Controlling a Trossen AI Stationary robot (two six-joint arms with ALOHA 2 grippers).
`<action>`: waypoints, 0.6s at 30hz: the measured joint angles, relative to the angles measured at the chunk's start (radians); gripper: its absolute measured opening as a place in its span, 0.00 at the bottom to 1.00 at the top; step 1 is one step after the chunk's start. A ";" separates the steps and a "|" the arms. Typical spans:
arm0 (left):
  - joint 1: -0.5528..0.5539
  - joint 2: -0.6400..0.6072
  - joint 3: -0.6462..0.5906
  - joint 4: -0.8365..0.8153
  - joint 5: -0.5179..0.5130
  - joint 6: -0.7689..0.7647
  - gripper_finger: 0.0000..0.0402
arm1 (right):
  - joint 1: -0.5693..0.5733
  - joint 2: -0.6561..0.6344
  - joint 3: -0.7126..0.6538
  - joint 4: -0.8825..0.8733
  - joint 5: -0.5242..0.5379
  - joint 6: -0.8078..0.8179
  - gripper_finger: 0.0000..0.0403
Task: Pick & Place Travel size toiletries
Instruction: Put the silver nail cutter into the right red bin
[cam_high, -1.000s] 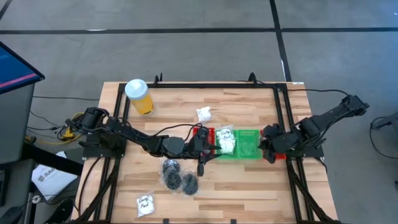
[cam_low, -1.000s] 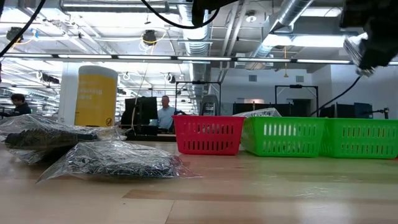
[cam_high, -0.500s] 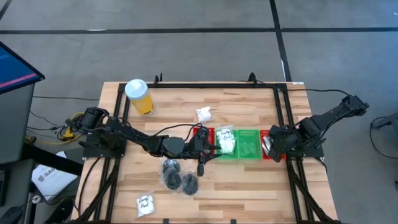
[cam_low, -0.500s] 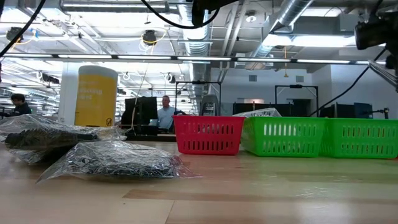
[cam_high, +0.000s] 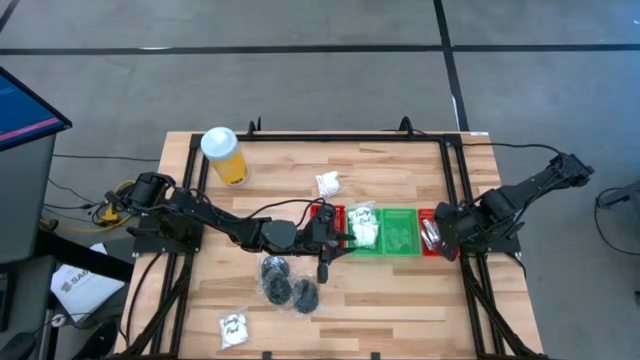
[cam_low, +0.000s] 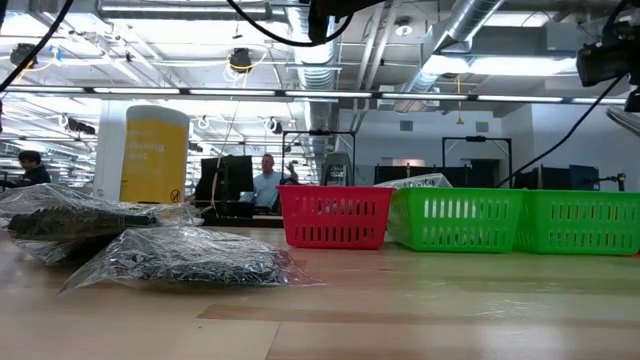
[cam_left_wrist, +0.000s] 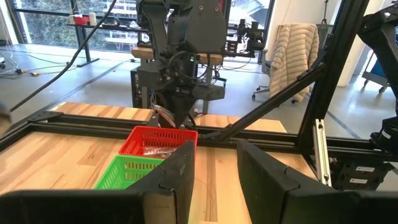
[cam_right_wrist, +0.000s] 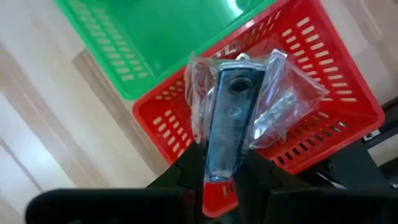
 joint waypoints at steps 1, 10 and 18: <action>0.000 0.000 0.000 0.000 0.000 0.000 0.28 | -0.002 0.005 0.000 0.000 -0.005 -0.009 0.12; 0.000 0.000 0.000 -0.001 0.000 0.000 0.28 | 0.022 0.096 0.000 0.024 -0.081 -0.167 0.12; 0.000 0.000 0.000 -0.002 0.000 0.000 0.28 | 0.034 0.241 0.000 0.042 -0.133 -0.281 0.12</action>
